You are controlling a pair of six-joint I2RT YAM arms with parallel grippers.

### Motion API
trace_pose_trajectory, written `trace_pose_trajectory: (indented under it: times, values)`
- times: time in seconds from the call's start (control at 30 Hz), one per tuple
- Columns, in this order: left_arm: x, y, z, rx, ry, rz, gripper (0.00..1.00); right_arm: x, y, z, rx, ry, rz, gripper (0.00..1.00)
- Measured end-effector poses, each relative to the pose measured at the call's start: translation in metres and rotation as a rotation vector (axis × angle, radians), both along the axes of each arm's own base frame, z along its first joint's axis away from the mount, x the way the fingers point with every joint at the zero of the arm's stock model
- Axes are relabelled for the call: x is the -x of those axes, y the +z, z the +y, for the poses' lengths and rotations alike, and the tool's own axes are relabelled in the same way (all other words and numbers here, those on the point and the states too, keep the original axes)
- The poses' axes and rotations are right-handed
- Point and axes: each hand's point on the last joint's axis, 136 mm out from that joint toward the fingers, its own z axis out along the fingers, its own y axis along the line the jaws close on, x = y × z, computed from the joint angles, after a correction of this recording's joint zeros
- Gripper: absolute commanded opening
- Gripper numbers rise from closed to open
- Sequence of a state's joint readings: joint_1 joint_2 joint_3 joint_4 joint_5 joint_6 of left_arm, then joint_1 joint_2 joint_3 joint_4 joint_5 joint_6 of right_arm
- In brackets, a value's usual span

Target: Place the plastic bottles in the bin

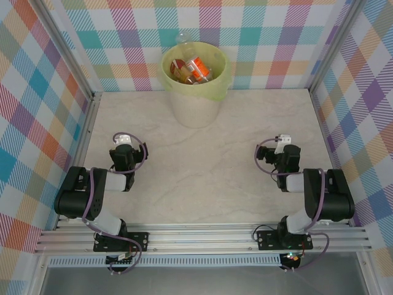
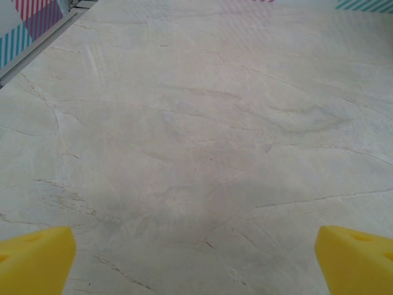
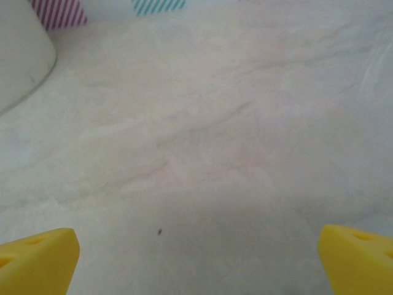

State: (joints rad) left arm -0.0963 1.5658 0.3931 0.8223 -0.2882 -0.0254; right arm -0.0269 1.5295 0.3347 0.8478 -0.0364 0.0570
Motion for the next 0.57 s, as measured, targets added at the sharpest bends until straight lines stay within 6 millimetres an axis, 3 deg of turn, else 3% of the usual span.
trace_pose_trajectory:
  times: [0.07,0.23,0.57]
  values:
    - [0.000,0.000,0.001,-0.002,0.006,0.000,1.00,-0.001,-0.004,0.003,0.004,0.020,0.020,1.00]
    - [0.000,0.000,0.002,-0.005,0.012,-0.001,1.00,-0.016,0.013,0.006,0.010,0.036,-0.026,1.00]
    - [0.000,0.000,0.002,-0.005,0.012,-0.001,1.00,-0.016,0.014,0.006,0.009,0.040,-0.026,1.00]
